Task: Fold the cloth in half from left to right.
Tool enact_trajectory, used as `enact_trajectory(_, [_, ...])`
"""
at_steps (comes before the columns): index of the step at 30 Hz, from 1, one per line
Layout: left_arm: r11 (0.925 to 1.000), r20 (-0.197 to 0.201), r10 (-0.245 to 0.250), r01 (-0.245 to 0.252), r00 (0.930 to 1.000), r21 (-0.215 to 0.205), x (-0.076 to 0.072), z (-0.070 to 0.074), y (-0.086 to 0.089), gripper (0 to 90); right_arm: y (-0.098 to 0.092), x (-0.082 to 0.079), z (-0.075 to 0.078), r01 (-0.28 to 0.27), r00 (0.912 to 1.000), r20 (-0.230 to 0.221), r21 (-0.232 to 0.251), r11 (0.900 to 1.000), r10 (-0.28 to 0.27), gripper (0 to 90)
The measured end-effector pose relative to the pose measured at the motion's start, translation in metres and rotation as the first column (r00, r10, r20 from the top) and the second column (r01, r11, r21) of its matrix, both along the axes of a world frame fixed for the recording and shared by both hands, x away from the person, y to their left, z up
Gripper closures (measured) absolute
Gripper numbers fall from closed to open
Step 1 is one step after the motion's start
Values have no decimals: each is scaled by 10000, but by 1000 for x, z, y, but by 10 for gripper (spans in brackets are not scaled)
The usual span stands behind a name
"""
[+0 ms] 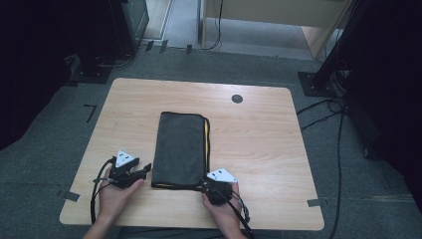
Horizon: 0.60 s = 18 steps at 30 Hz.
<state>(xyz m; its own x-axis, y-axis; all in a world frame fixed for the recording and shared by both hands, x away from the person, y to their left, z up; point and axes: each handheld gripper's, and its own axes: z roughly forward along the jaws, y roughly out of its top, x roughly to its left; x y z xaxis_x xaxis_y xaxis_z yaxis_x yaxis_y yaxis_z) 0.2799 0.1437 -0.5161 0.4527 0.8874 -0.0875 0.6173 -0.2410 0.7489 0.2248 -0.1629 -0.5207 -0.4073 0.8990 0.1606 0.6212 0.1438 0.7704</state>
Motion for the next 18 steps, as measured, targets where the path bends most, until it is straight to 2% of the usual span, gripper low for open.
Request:
enact_trajectory(3, [10000, 100, -95, 96, 9999, -28, -3, 0, -2, 435, -3, 2, 0, -60, 9998, -169, 239, 9997, 64, 847])
enact_trajectory(8, [9997, 245, -225, 228, 9994, -99, -7, 1, -4, 425, -4, 3, 4, -203, 9997, -122, 273, 9994, 207, 873])
enact_trajectory(14, [9991, 324, -380, 386, 9988, -180, -9, 1, -6, 413, -10, -4, 23, -185, 9981, 595, 299, 9994, 167, 875])
enact_trajectory(18, [9985, 332, -494, 501, 9982, -223, -9, 1, -7, 407, -17, -12, 30, -202, 9979, 612, 236, 9995, 187, 875])
